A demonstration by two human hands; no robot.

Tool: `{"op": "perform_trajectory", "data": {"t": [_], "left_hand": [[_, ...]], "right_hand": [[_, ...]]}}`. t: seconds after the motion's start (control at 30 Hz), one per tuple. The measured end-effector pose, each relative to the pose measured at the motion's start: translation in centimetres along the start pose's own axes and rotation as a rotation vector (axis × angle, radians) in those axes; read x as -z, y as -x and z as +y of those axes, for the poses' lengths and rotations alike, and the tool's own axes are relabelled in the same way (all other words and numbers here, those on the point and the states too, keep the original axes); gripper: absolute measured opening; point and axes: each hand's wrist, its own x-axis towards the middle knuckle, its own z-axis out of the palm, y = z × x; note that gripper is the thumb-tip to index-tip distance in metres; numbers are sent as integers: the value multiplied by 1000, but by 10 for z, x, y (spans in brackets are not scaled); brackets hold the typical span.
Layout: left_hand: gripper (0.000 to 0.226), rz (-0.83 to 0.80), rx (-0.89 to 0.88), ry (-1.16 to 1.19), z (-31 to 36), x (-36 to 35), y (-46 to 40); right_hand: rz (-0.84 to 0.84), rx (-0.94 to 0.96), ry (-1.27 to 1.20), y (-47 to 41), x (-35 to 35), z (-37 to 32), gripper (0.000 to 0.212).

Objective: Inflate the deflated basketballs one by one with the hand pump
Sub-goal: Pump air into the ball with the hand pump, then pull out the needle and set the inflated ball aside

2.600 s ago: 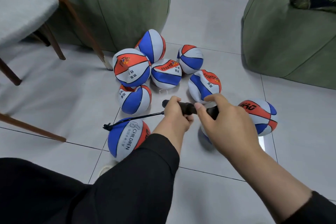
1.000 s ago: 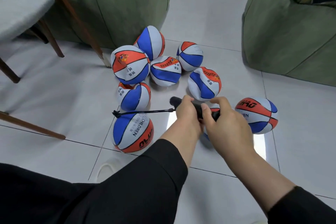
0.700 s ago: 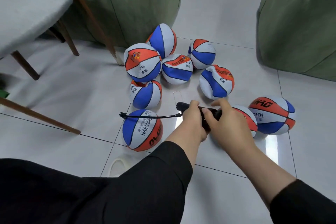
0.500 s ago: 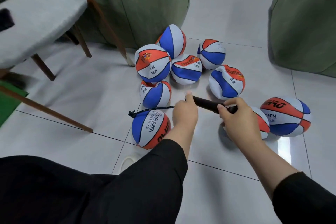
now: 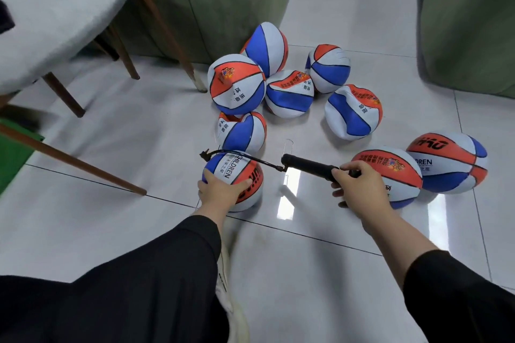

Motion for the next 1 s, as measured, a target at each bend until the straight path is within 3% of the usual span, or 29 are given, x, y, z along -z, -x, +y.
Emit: {"op": "perform_trajectory", "data": {"t": [0.1, 0.33, 0.5, 0.7, 0.87, 1.0], "left_hand": [[143, -8, -11, -49, -3, 0, -11], [126, 120, -100, -270, -6, -11, -4], [124, 201, -272, -394, -7, -25, 22], [101, 69, -507, -463, 15, -61, 54], [57, 34, -490, -227, 40, -69, 51], [63, -10, -426, -151, 49, -64, 40]], "right_hand": [[-29, -14, -16, 1, -1, 12, 9], [-21, -89, -53, -4, -4, 33, 16], [33, -111, -107, -10, 1, 47, 16], [-12, -163, -121, -11, 9, 62, 27], [-63, -163, 11, -7, 9, 82, 30], [-152, -208, 115, -10, 4, 101, 37]]}}
